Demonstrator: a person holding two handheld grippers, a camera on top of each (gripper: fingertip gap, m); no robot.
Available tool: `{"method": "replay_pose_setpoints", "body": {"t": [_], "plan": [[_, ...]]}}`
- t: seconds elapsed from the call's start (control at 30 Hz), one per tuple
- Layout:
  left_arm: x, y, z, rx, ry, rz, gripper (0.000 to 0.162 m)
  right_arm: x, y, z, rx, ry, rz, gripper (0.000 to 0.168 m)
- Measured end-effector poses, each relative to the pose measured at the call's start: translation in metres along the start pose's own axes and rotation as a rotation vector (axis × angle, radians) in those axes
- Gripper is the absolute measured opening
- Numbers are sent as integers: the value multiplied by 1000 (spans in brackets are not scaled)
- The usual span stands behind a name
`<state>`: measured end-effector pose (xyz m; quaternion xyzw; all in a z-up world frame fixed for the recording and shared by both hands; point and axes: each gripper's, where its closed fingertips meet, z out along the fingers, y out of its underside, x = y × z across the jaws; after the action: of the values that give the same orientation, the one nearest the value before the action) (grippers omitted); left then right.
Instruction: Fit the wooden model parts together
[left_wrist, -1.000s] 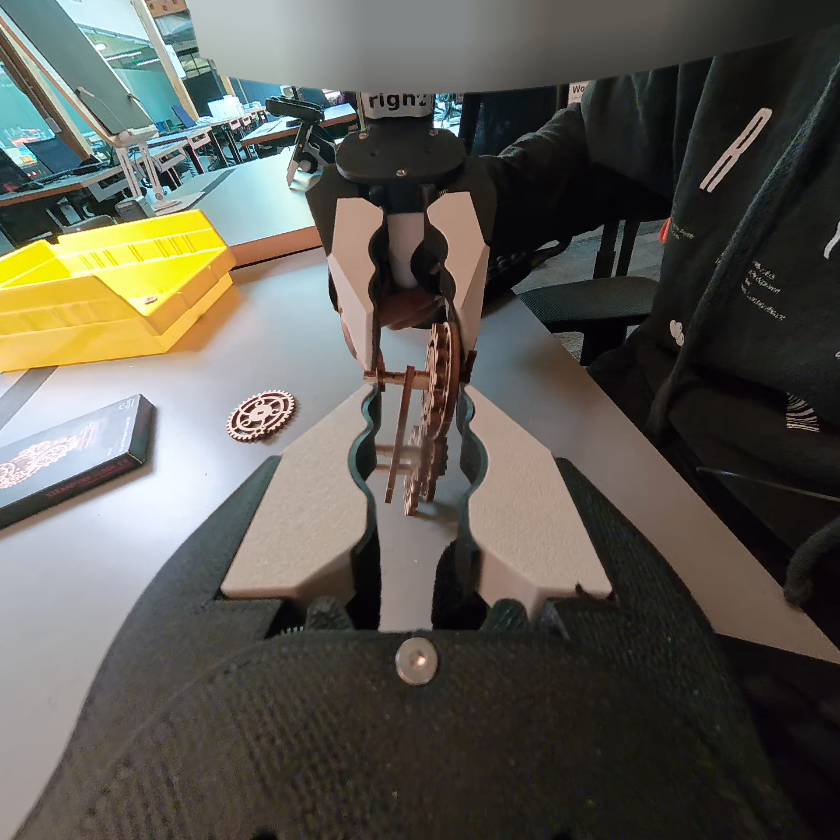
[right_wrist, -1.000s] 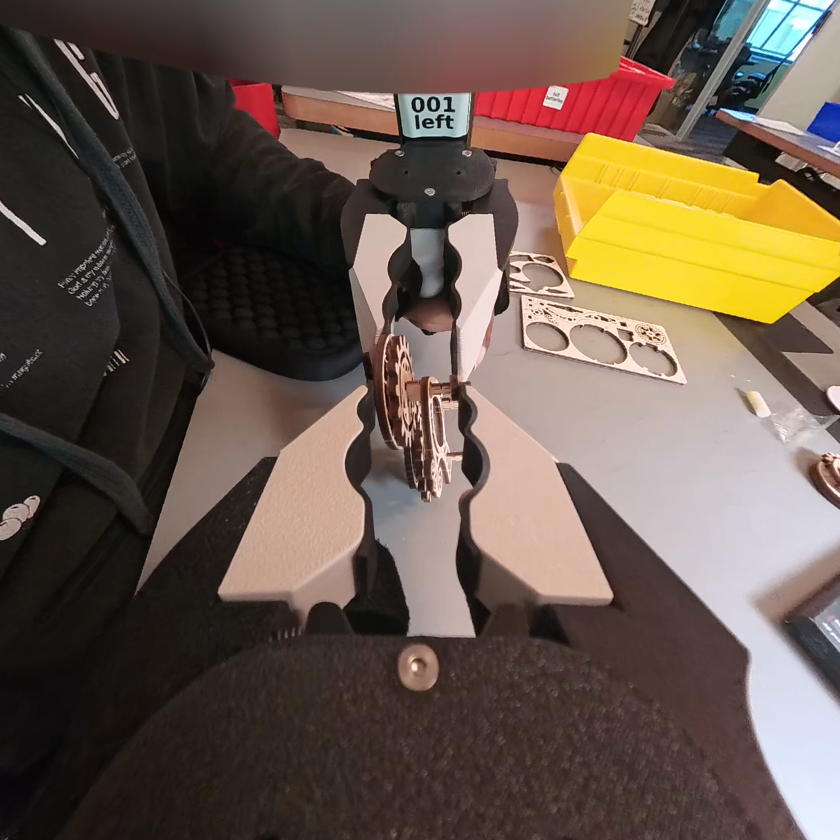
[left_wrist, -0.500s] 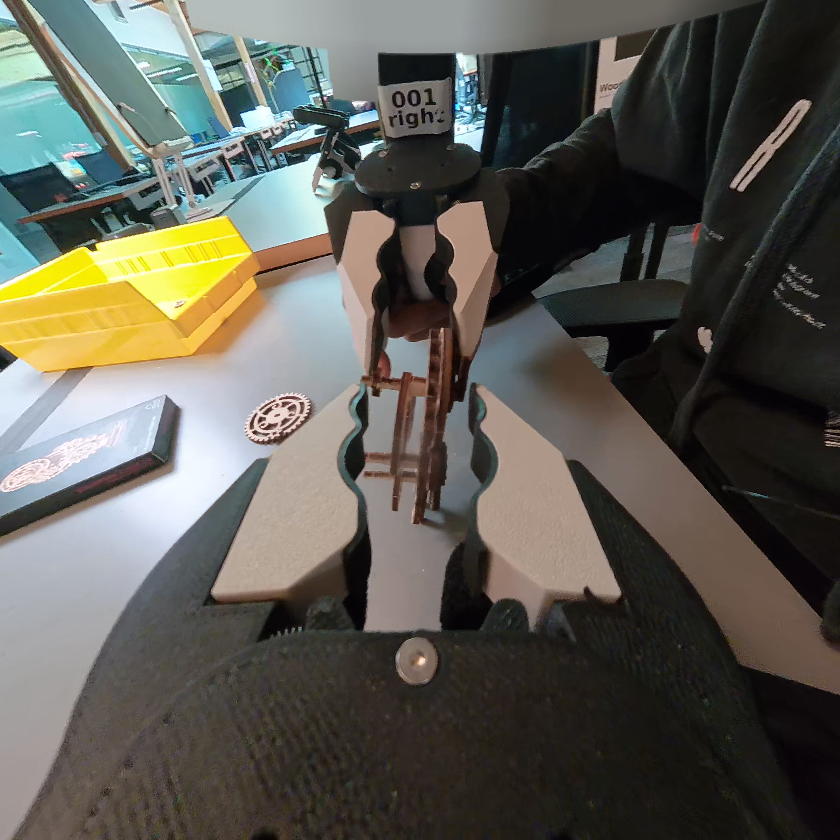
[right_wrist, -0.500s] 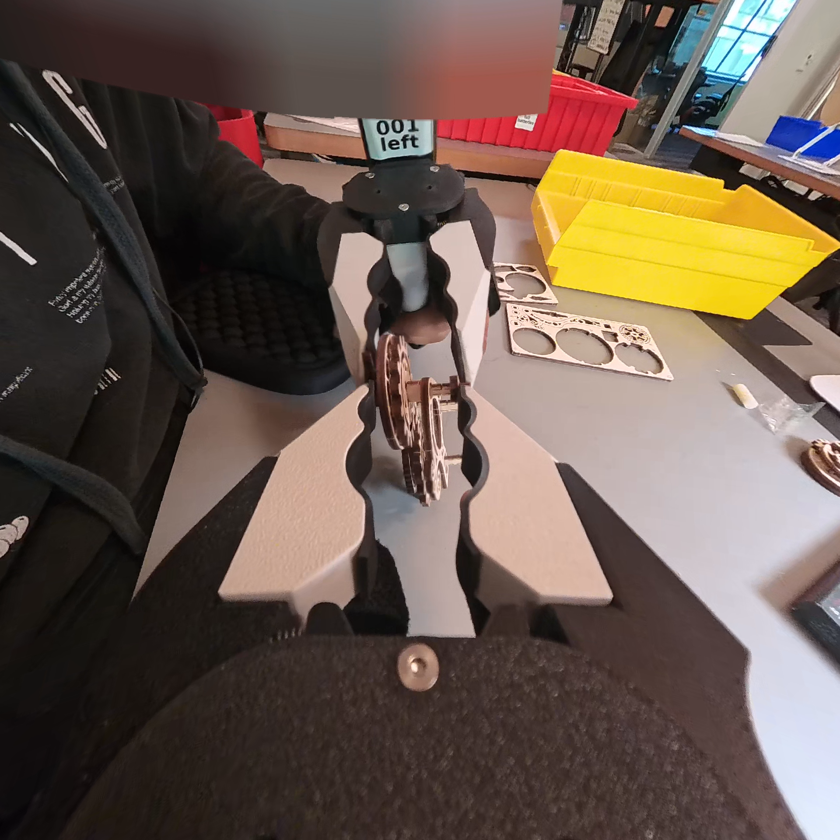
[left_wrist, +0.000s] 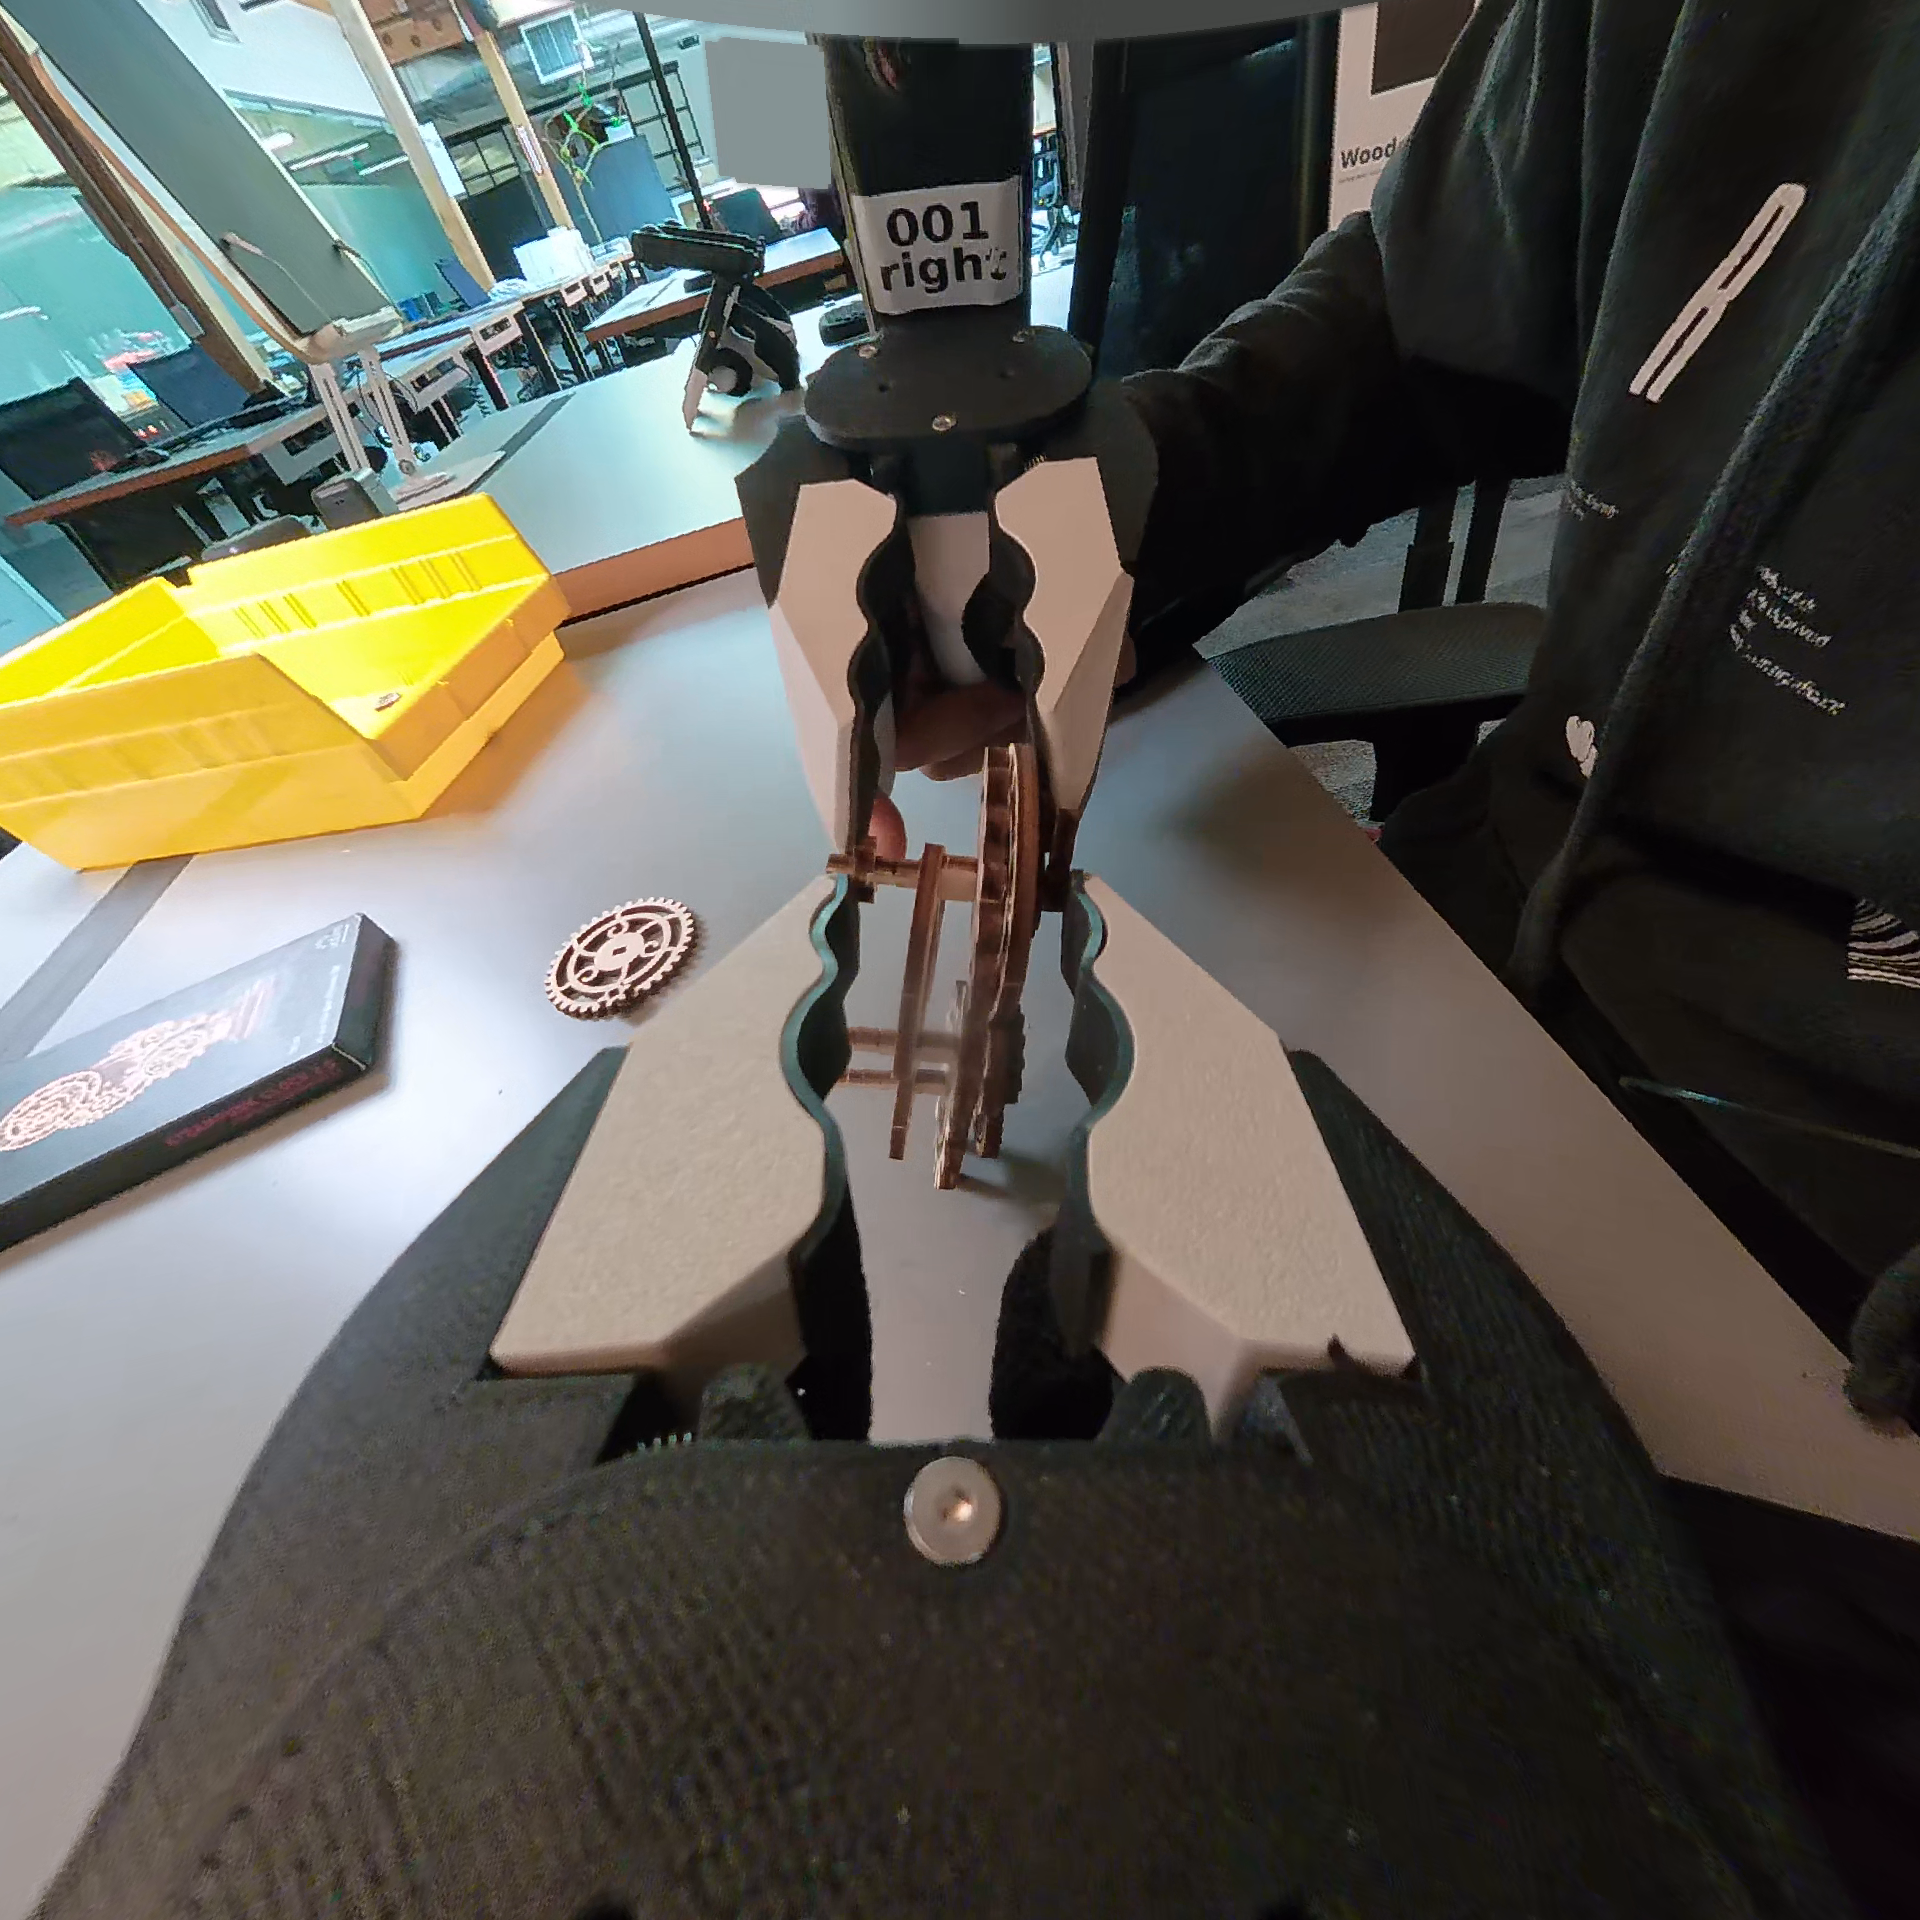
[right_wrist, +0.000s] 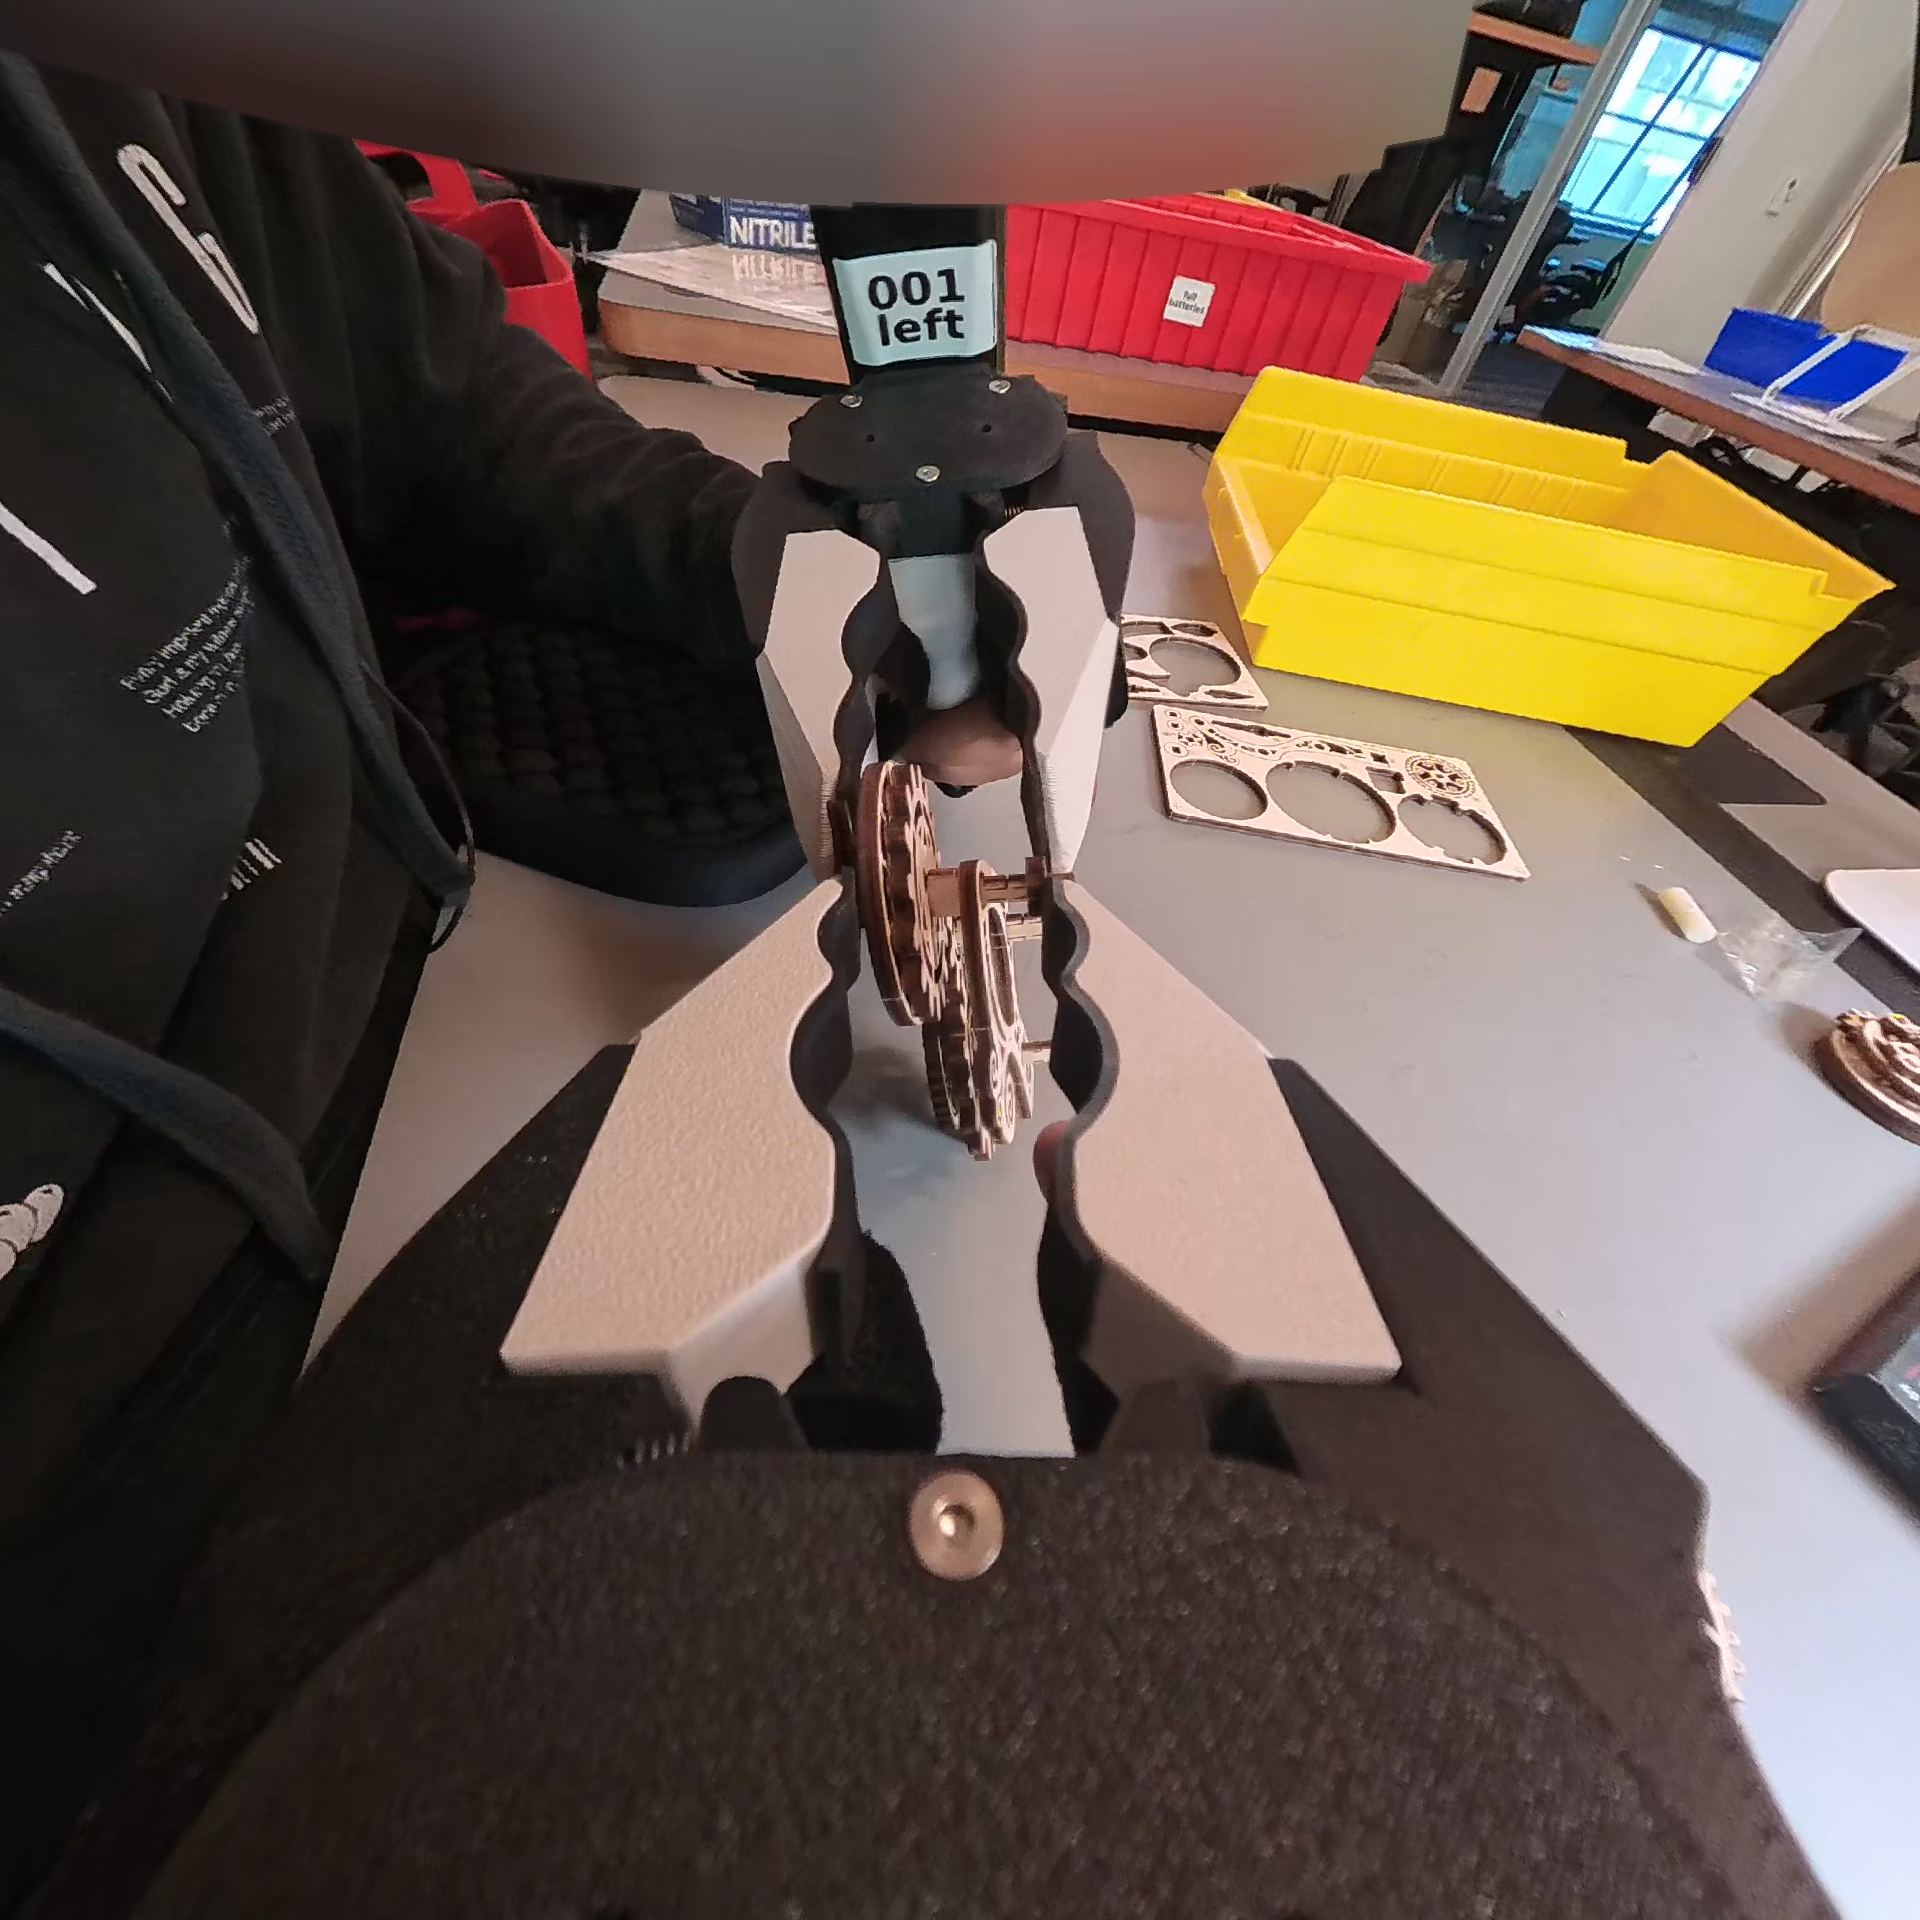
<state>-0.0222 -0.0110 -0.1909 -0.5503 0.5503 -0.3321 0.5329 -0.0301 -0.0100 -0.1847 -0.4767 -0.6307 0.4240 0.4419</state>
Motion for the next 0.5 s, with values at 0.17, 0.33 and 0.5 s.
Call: {"method": "replay_pose_setpoints", "body": {"t": [0.17,0.33,0.5], "plan": [[2,0,0,-5,5,14,38,-2,0,0,3,14,-22,33],[3,0,-1,-6,12,10,38,-3,-1,1,0,24,-33,33],[4,0,-2,-7,12,13,38,-3,-1,2,-1,32,-40,33]]}}
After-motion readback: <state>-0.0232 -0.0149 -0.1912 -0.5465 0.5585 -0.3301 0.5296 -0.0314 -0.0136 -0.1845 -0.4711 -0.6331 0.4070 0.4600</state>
